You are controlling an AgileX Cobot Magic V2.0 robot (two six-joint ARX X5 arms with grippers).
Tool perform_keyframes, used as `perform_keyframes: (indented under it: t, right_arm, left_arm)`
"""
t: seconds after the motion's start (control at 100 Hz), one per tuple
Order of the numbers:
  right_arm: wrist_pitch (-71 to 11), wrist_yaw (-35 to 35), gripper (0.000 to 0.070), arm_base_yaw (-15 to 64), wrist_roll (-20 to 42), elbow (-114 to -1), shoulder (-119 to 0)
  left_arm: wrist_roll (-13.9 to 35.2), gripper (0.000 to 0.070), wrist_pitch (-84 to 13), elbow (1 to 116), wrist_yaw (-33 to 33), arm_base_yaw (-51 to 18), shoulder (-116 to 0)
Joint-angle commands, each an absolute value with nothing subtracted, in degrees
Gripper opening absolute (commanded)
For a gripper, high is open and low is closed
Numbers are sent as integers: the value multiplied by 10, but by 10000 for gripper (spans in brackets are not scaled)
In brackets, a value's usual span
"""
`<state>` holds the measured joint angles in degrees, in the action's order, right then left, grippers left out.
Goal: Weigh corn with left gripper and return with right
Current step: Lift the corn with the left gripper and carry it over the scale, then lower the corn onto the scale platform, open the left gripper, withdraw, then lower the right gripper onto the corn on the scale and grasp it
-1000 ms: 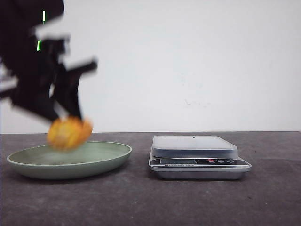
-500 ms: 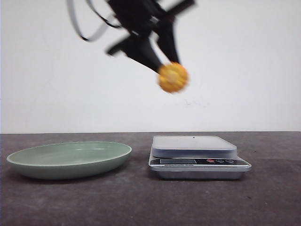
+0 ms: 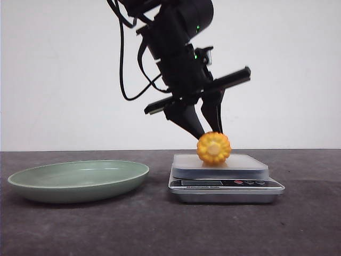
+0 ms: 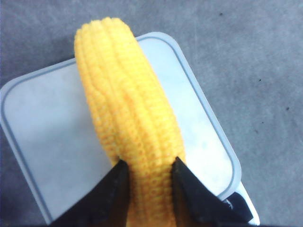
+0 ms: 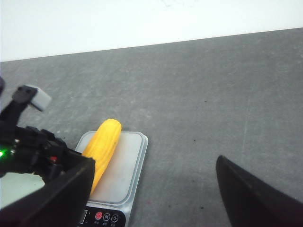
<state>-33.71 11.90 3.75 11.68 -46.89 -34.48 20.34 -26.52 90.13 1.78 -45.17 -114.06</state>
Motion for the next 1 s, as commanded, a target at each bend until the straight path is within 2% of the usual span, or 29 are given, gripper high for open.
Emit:
perform_keyframes:
  t: [0.0,0.04,0.06,0.08,0.15,0.17,0.19,0.36,0.41,0.52,0.69,0.81,0.99]
  right_arm:
    - [-337,120,518,39,103,-477,-346]
    - [-339,120,519,39,101,-477,-346]
    - [-340,120,519,39,100,-477,-346]
    - [-342,120,522,39,100,-477,-346]
    - [-346,120,542,39,100,-477,-346]
    - [-346,120,553,39,100,-477,-346]
    - [-347,120,560,39,100,-477,-346]
    - [-349,120,564,40,100,-477,-346]
    - [-349,121,564,40,101,-477,-346]
    - [-349,123,564,44,101,-477,-347]
    - [-348,123,563,57,101,-477,-348]
    - [-349,123,563,71,101,-477,-348]
    - [-352,124,563,97,101,-477,-348]
  left_arm:
    - [202,22,-264,916,17,-456,-1162]
    - [201,58,-264,916,17,-456,-1162]
    - [201,104,-263,916,17,-456,-1162]
    - [199,176,-262,916,17,-456,-1162]
    - [199,502,-257,916,17,-461,-1162]
    - [200,559,-258,917,17,-461,-1161]
    - [200,580,-260,918,17,-461,-1159]
    - [192,576,-277,923,16,-461,-1112]
    - [180,548,-280,923,5,-461,-1083]
    - [144,549,-298,923,-50,-450,-997]
    - [115,548,-351,923,-129,-413,-830]
    - [77,471,-404,923,-209,-379,-706]
    - [60,472,-510,923,-299,-330,-525]
